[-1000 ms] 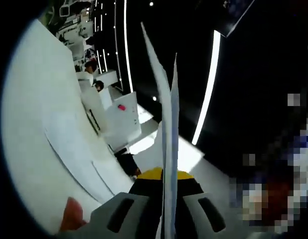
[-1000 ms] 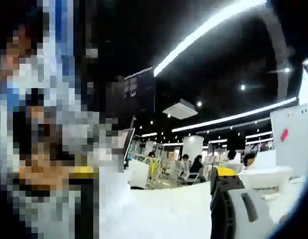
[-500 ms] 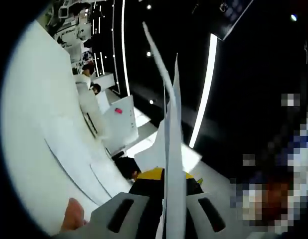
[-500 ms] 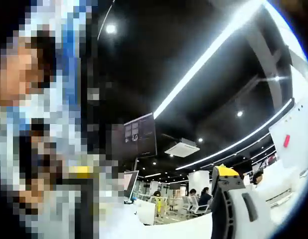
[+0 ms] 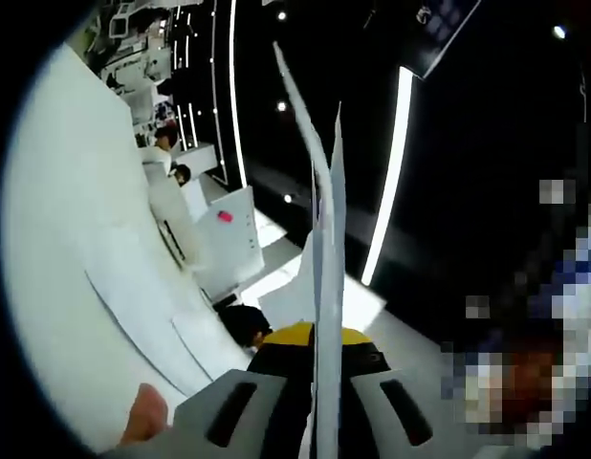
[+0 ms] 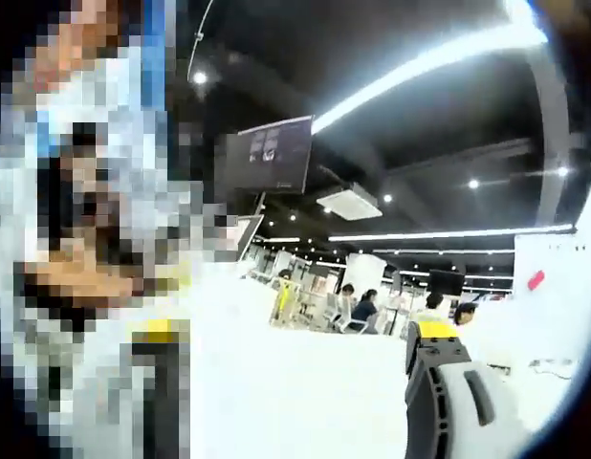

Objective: Organize the stack of printing papers by aligning and flattening the scattered papers on the table

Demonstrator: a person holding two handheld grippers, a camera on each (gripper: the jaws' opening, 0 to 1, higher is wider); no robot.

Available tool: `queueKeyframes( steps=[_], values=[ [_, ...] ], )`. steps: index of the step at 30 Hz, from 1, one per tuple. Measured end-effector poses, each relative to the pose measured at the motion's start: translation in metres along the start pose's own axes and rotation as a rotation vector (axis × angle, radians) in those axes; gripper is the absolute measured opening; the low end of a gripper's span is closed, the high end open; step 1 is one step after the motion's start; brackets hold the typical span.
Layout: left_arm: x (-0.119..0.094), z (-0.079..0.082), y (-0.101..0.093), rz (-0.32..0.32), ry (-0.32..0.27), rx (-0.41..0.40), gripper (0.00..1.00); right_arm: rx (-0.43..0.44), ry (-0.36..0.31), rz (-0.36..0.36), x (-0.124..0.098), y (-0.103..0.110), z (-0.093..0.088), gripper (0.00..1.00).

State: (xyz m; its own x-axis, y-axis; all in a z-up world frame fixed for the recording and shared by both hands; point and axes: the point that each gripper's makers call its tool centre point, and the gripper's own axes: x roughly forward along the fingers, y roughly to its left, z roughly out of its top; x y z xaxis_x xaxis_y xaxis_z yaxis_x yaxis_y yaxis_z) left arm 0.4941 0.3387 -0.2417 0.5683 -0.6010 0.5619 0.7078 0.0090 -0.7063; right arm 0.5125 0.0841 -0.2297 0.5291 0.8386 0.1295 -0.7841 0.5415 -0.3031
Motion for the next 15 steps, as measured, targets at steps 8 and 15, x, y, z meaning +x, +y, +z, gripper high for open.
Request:
queueKeyframes(
  steps=[8,15],
  values=[
    [0.000,-0.003,-0.003,-0.011,0.000,0.005,0.06,0.145,0.174,0.077,-0.017,0.021,-0.056,0.90],
    [0.001,-0.004,-0.004,-0.008,-0.003,0.002,0.06,0.237,0.291,0.142,-0.021,0.038,-0.095,0.90]
  ],
)
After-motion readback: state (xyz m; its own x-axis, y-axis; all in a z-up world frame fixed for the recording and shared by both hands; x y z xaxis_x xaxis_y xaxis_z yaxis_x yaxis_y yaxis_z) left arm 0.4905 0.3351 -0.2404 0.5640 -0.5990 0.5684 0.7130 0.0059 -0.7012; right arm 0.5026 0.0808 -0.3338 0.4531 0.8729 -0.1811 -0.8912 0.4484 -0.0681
